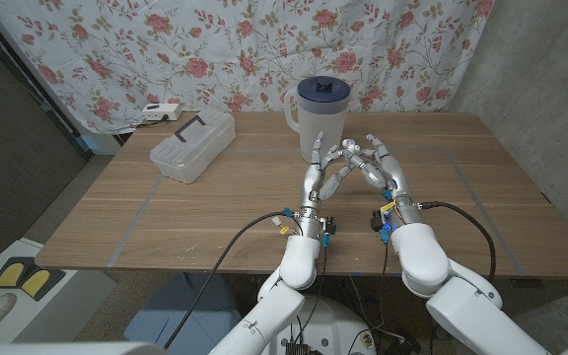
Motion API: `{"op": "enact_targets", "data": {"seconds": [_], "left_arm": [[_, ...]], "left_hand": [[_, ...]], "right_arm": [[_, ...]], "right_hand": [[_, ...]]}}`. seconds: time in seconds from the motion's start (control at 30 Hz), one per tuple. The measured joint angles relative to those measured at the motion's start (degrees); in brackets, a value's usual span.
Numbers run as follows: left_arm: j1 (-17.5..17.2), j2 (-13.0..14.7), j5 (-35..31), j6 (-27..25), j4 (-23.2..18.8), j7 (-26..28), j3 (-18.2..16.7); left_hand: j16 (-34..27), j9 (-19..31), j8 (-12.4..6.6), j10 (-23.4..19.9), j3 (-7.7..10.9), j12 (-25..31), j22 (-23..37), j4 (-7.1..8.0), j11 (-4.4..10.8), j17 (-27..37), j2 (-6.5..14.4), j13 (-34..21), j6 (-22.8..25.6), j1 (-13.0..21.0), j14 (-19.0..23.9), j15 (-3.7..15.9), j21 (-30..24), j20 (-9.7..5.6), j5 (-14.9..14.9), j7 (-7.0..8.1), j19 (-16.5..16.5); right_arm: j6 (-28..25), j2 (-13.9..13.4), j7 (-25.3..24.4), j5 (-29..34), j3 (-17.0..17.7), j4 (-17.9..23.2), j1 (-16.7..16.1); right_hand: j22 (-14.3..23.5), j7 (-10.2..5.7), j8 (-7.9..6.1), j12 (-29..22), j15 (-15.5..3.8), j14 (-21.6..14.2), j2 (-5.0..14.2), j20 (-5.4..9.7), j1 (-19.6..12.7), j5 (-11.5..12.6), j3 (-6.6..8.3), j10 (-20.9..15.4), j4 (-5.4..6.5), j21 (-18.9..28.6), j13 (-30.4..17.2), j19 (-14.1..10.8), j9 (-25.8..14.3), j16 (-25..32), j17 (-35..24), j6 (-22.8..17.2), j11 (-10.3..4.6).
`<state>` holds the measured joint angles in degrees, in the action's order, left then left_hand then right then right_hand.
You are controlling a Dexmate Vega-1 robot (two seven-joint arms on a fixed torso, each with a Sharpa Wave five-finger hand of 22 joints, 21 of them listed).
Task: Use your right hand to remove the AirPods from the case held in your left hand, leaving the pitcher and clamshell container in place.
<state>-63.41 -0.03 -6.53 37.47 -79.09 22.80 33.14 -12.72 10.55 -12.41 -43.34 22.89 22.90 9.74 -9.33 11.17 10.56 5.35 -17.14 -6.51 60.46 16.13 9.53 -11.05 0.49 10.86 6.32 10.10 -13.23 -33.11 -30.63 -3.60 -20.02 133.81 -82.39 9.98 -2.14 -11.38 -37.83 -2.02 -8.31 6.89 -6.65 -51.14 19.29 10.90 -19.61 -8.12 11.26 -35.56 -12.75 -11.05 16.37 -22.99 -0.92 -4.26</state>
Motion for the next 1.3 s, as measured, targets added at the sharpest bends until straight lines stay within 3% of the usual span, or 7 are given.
{"op": "enact_targets", "data": {"seconds": [0.3, 0.57, 0.73, 1.07, 1.3], "left_arm": [[-0.1, -0.3, 1.1, 0.2, -0.1, -0.4, -0.1], [-0.2, -0.5, 2.8, 0.2, -0.2, -1.3, -0.3], [-0.2, -0.7, 4.4, 0.0, -0.3, -2.0, -0.3], [-0.3, -0.9, 9.5, -0.9, -0.4, -4.5, -0.1], [-0.1, -0.9, 10.8, -1.3, -0.4, -4.9, 0.1]], "left_hand": [[-1.1, 0.0, 0.0, -1.5, 0.02, 0.1, 0.0, -0.34, -1.55, 1.0, 1.4, 0.1, 2.0, 2.9, 2.2, 0.37, 0.0, 0.75, -0.4, 0.22, 0.7], [-1.7, 0.0, 0.0, -1.5, -0.14, 0.1, 0.0, -0.49, -1.55, 1.6, 1.6, 0.1, 2.8, 3.3, 2.3, 0.3, 0.0, 1.16, -0.5, 0.02, 1.2], [-2.0, 0.0, 0.0, -2.4, -0.38, 0.1, 0.0, -0.73, -2.45, 2.1, 1.5, 0.1, 4.5, 4.2, 2.9, 0.21, -0.5, 1.34, -0.5, 0.76, 1.6], [-3.3, 0.3, -0.83, -2.5, -1.36, 0.1, 0.3, -0.22, -2.48, 4.1, 1.4, 0.1, 8.9, 4.3, 3.8, 0.49, -0.5, 1.25, -0.7, 0.97, 1.7], [-3.5, 0.3, -0.83, -2.5, -1.75, 2.6, 0.3, -0.29, -2.48, 4.5, 0.8, 0.1, 9.7, 4.9, 3.8, 0.49, -0.5, 1.55, -0.7, 1.15, 2.0]], "right_arm": [[-0.4, 0.1, 0.1, 0.1, -0.4, 0.0, 0.3], [-0.6, 0.3, 0.2, 0.2, -0.6, 0.0, 0.6], [-0.8, 0.4, 0.2, 0.2, -0.7, -0.2, 0.7], [-1.0, 0.7, 0.2, 0.2, -0.7, -0.7, 0.9], [-0.8, 0.8, 0.4, -0.3, -0.6, -1.0, 0.9]], "right_hand": [[0.0, 0.21, 0.0, 0.0, 0.0, 0.0, -0.06, 0.0, 0.1, 0.0, 0.0, 0.0, 0.0, 0.0, 0.2, 0.0, 0.0, 0.0, 0.0, -0.2, -0.01], [0.0, 0.21, 0.0, 0.2, 0.0, 0.0, 0.0, 0.0, 0.1, -0.1, 0.0, -0.1, 0.0, 0.0, 0.2, 0.0, 0.0, 0.0, 0.0, -0.2, 0.14], [0.0, 0.21, 0.0, 0.3, 0.0, 0.0, 0.17, -0.01, 0.3, -0.1, -0.01, -0.1, 0.0, 0.0, 0.2, 0.0, 0.0, 0.0, -0.3, -0.2, 0.14], [0.0, 0.21, 0.0, 0.2, 0.0, 0.0, 0.17, -0.32, 0.3, 0.0, -0.01, -0.1, 0.0, 0.0, 0.1, -0.3, 0.0, -0.3, -0.3, -0.2, 0.13], [0.0, 0.38, 0.4, -0.1, 0.0, 0.0, -0.09, -0.99, 2.2, 0.0, -1.03, -0.1, 1.02, 0.0, 0.2, -0.3, 0.0, -0.5, -0.3, 0.0, 0.14]]}}
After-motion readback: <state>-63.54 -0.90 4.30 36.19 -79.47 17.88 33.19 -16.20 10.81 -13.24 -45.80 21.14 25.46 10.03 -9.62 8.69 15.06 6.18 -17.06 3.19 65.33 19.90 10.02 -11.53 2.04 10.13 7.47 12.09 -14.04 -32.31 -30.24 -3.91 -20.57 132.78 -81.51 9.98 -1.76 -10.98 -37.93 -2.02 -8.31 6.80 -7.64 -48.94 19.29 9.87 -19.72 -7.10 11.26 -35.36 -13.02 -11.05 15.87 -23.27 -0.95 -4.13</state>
